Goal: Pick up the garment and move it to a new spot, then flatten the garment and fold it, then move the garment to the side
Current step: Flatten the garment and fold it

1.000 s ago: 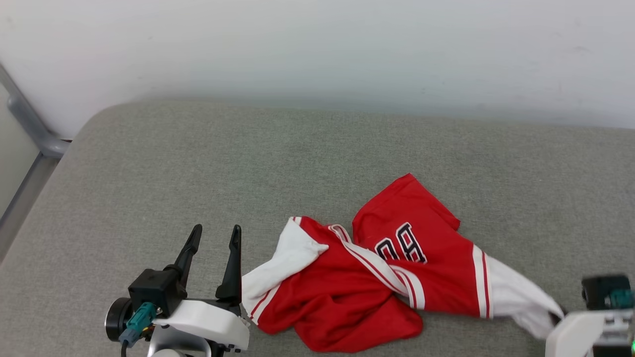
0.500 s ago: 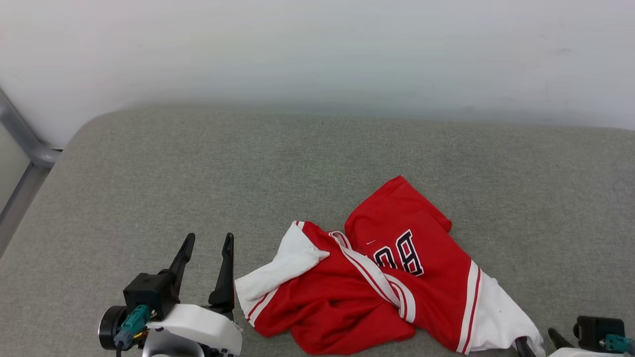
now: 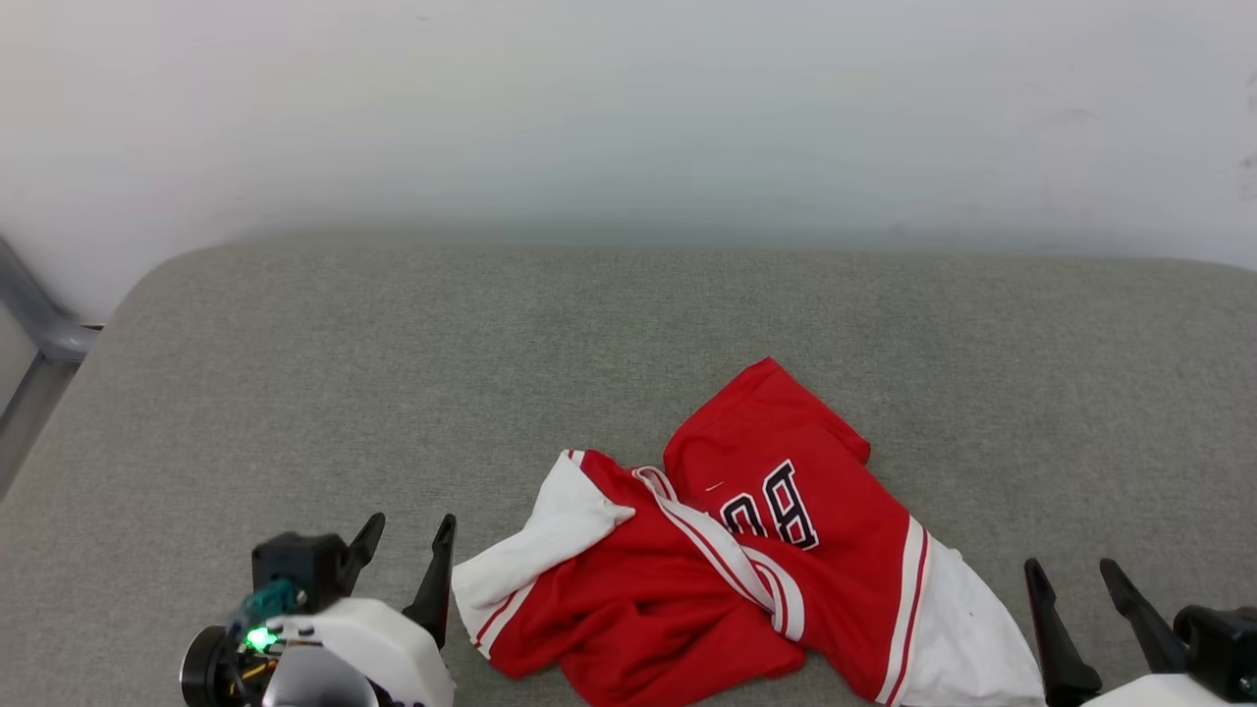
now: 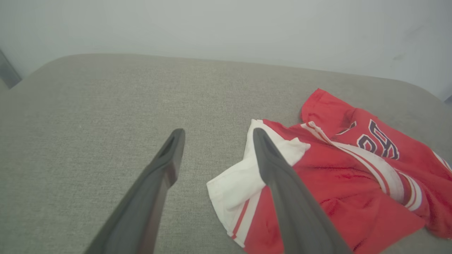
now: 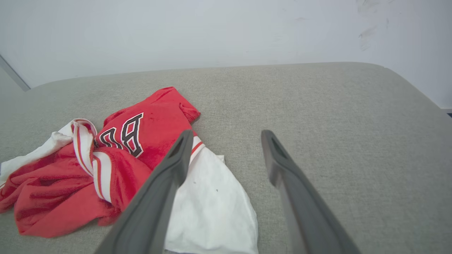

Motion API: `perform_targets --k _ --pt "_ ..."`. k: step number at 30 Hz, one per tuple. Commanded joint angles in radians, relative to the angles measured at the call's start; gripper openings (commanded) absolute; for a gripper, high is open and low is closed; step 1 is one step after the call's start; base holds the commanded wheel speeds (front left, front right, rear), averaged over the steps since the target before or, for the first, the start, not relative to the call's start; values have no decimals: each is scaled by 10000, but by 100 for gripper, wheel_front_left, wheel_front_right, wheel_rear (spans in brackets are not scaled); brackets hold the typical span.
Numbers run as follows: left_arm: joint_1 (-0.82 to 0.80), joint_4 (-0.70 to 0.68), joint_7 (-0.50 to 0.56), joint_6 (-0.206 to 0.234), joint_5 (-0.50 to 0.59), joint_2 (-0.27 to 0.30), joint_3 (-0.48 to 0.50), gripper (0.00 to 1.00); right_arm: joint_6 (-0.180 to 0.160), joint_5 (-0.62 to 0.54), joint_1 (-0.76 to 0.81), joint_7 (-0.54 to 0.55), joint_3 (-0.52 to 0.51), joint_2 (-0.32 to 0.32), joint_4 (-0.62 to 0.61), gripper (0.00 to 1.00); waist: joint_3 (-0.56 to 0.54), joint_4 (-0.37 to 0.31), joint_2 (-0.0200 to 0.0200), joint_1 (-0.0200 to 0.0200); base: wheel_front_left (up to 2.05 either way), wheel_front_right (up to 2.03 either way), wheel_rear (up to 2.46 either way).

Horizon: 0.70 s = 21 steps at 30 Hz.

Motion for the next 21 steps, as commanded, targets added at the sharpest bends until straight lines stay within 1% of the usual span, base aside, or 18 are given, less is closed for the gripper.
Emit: perform_targets --k 1,5,6,8,11,14,21 --pt "-310 69 683 -185 -214 189 -114 100 -7 0 49 52 65 22 -241 100 51 -75 -1 1 0 0 0" --pt "-850 294 2486 -664 -695 586 -445 100 -7 3 -113 223 238 21 -703 100 364 -282 -1 1 0 0 0" --pt "-1160 442 3251 -875 -922 687 -582 100 -7 -9 -222 295 305 20 -820 100 572 -405 -1 1 0 0 0" --pt "-1464 685 3952 -1052 -1126 806 -713 100 -7 -3 -350 253 405 21 -899 100 785 -532 -1 1 0 0 0" --pt "-1892 1050 4774 -1277 -1358 846 -875 100 -7 -16 -558 227 475 20 -929 100 1123 -700 -1 1 0 0 0" --pt "-2248 1540 5376 -1442 -1500 903 -1032 100 -7 -9 -722 180 527 21 -885 100 1401 -832 -1 1 0 0 0" --pt "-2664 2624 6414 -1886 -1650 946 -1482 100 -5 48 -1035 53 576 22 -735 100 1742 -980 -1 1 0 0 0"
